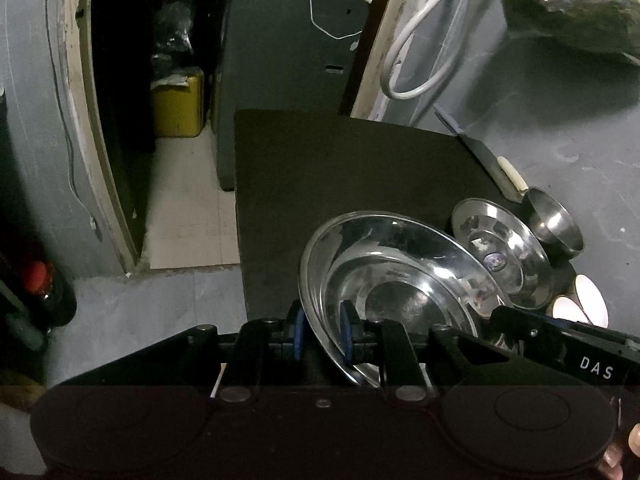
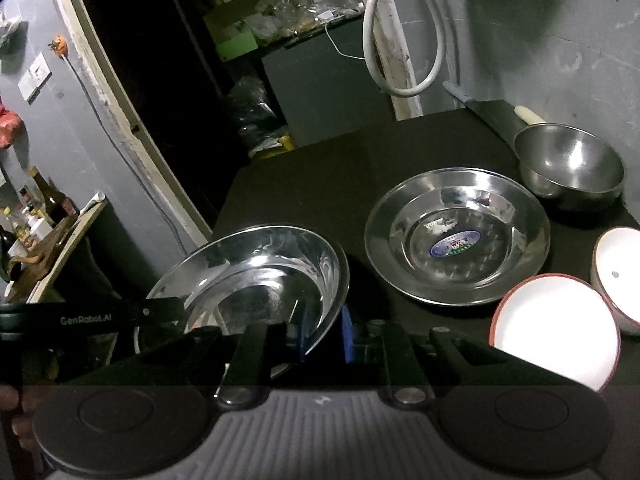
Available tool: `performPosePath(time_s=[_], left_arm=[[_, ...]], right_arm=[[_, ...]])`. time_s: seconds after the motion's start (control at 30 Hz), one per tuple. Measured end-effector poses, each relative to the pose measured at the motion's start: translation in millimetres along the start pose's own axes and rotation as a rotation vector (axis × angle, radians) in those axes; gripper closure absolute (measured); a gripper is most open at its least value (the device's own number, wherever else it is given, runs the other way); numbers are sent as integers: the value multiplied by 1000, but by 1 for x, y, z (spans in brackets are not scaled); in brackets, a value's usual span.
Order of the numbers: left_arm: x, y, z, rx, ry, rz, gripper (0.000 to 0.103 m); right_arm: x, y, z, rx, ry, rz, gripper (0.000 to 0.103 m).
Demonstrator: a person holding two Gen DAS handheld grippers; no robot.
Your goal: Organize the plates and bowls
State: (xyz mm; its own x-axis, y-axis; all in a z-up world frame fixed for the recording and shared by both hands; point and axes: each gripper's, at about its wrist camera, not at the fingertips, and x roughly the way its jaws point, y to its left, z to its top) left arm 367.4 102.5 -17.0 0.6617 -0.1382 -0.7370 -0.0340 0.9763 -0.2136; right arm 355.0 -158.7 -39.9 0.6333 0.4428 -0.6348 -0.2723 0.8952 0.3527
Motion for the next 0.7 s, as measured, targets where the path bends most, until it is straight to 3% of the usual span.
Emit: performPosePath(time_s=[0.23,0.7], left_arm=[[-27,-10,-17,38,13,-24,83],[-71,-39,-84,172,138,-17,81]], right_arm=[[-36,-6,-18,-12,22,37,83],[-99,-10,-66,-65,131,99,82]])
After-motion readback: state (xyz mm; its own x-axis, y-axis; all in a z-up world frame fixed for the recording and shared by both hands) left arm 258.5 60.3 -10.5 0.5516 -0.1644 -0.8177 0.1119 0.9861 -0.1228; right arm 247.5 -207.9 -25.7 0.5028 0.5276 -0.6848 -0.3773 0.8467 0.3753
